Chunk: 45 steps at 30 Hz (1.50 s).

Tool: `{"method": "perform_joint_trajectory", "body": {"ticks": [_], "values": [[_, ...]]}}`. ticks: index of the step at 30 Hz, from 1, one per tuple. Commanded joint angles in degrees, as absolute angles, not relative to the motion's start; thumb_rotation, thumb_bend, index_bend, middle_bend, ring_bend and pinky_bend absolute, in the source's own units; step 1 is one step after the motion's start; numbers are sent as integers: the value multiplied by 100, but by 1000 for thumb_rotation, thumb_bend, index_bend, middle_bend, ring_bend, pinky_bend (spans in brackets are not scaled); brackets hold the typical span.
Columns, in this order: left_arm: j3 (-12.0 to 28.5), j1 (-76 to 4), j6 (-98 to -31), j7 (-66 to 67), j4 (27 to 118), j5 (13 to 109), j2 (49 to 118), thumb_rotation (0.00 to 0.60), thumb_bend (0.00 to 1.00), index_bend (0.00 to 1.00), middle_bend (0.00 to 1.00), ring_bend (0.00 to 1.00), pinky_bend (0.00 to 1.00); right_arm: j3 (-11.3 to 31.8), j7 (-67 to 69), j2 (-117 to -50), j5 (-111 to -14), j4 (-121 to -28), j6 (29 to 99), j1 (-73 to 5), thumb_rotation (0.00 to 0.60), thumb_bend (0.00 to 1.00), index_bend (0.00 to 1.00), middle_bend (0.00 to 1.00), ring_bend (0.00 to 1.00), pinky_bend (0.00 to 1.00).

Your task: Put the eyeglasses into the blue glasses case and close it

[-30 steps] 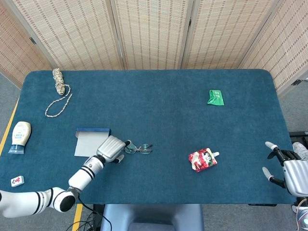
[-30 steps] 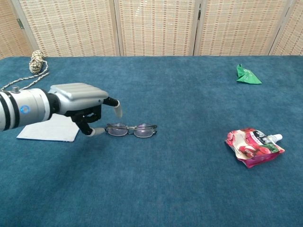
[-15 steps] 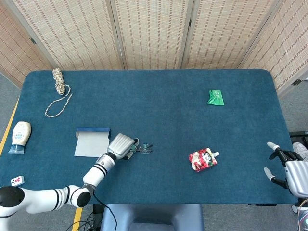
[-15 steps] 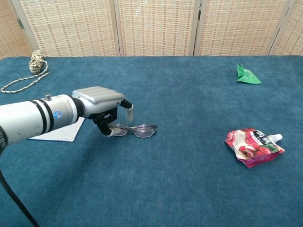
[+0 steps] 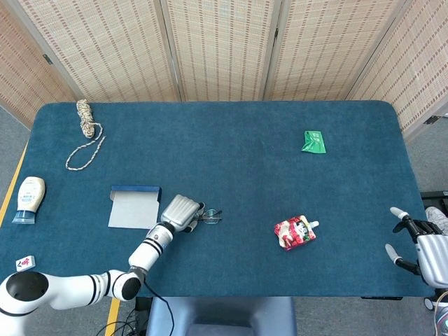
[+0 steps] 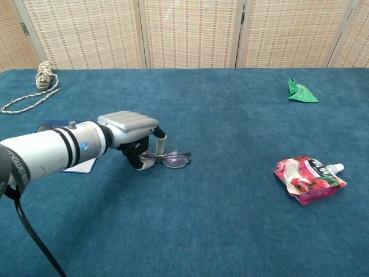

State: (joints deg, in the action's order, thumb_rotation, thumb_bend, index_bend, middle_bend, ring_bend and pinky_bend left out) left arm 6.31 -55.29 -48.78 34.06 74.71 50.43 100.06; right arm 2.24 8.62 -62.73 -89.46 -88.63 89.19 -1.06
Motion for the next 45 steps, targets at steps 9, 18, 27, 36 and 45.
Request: {"method": "perform_joint_trajectory", "body": {"ticks": [9,18,27,36,45], "values": [[617,-5517,-5024,3514,7159,5232,10232,600,427,542,951,966,1000,221,918,-6289,-8903,-8808,8892,-89,600,294,168,458,380,296],[620,-5400,-5052,3329,7241,5424,10149,600,427,617,972,977,1000,230,935,-6301,-8911,-8789,8878,-103,600,294,168,458,380,296],[495,-5126,-5274,3031,7765,5874,9758,600,429,655,979,980,1000,236,920,-6293,-8933,-8812,8895,-105,600,293,168,458,380,296],[368,-4741,-5548,2572,8463,6308,8942,600,429,659,979,980,1000,247,860,-6293,-8973,-8868,8854,-158,600,294,169,458,380,296],[181,-4306,-5589,2027,8205,6483,8348,600,429,661,979,980,1000,250,773,-6293,-8994,-8932,8809,-204,600,294,169,465,380,296]]}}
